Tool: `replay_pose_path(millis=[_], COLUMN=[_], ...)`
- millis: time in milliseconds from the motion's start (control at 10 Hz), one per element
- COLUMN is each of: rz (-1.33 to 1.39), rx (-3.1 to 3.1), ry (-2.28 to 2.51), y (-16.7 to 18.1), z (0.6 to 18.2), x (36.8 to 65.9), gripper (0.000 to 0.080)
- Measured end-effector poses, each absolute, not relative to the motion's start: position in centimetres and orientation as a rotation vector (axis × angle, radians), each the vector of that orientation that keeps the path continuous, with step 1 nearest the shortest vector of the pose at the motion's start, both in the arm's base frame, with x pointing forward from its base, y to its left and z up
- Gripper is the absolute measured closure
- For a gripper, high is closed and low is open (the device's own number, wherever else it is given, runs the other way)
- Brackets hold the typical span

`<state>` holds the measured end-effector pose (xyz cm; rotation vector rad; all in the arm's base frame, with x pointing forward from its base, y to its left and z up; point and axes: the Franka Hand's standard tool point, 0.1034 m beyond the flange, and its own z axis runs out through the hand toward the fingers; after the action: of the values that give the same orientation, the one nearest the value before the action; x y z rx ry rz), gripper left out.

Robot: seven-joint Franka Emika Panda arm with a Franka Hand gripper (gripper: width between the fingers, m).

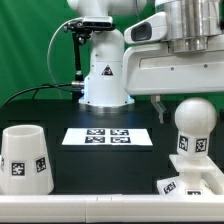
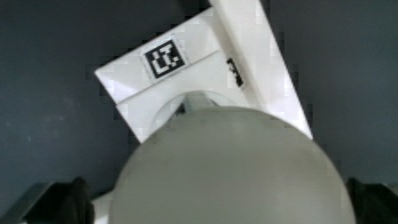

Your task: Assemble lamp

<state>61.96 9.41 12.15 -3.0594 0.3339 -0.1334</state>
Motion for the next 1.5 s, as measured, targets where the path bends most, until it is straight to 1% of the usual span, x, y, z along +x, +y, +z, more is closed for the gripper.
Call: replay_pose_path(millis=[200,300,400,500,700,1000,1300,1500], rz=[-0.154,-0.153,-0.153,-0.153,-0.152,-0.154,-0.089,-0.041], rx=[-3.138,-3.136,-3.138,-3.139,-3.131,-3.051,-2.856,-2.617], ry=[-0.263,-0.222,-0.175,-0.179,0.065,0.622,1.18,1.578], y=[9.74,9.73,9.73,9.73,9.75,9.61,9.7,9.96], z=[12.1,12.08,12.07,12.08,12.07,11.98,11.91,11.96], x=[61.98,61.97,61.96,61.97,61.96,62.07,61.92,61.91], gripper=[0.0101,0.0101,0.0224,0.0224,0.0226,0.0226,0.0225,0.0225])
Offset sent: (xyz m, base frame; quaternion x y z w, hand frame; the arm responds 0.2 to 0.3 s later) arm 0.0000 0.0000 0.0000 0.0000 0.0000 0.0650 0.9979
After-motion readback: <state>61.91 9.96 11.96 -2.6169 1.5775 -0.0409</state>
